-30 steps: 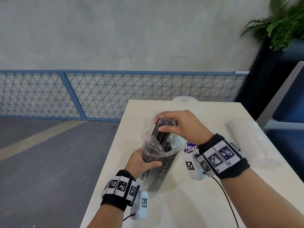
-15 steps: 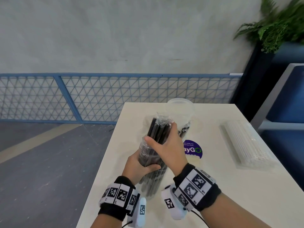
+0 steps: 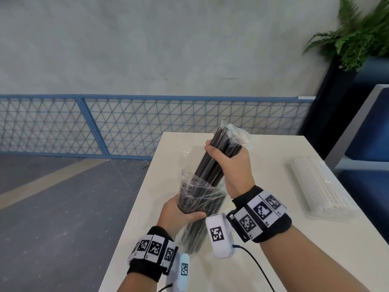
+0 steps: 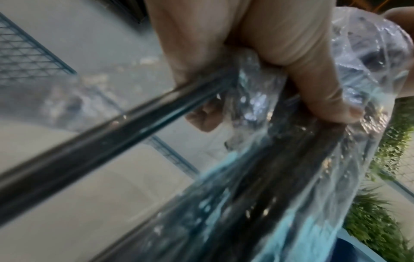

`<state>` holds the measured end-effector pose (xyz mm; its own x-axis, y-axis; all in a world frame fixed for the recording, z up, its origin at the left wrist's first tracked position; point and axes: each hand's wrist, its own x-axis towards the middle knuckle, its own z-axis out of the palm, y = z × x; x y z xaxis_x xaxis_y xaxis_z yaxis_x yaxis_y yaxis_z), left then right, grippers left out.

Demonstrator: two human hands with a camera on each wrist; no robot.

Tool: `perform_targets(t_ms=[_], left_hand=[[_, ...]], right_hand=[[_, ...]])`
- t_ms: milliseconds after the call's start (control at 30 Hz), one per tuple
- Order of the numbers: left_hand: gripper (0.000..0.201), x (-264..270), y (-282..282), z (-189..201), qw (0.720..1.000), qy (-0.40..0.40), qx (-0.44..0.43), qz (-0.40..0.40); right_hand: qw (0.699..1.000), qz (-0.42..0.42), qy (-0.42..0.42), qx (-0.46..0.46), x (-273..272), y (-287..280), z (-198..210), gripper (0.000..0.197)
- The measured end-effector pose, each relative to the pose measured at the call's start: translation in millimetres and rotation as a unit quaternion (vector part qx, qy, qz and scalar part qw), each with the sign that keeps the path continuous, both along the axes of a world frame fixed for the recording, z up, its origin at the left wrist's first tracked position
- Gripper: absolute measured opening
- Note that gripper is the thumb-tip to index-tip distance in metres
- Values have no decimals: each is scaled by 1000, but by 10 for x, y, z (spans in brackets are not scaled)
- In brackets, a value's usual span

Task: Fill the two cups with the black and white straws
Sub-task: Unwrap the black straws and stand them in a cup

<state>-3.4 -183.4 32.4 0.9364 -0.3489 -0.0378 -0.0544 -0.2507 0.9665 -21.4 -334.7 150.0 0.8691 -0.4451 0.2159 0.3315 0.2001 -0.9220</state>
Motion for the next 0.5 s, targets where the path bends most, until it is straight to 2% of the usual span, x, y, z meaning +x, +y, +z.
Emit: perform_targets(t_ms=[67,200,300,433,500], left_hand=[[46,1,39,-6,1000,7,-9,2],[54,-46,64,115,999,8,-36,-28],[50,-25,20,204,998,5,-45,-50],[32,-23,-71,224,999,-7,-26,-18],[29,-34,-98,226,999,-6,-33,-8]], right_hand=[[999,50,1,-17,-34,-19,4,30],[978,162,55,-121,-155,-17,-189,33],[984,120,63,-118,-165,87,-294,29],[997,34,44,-51,-52,24,-155,16],[1000,7,29,-10,-12,-52,-93,30]])
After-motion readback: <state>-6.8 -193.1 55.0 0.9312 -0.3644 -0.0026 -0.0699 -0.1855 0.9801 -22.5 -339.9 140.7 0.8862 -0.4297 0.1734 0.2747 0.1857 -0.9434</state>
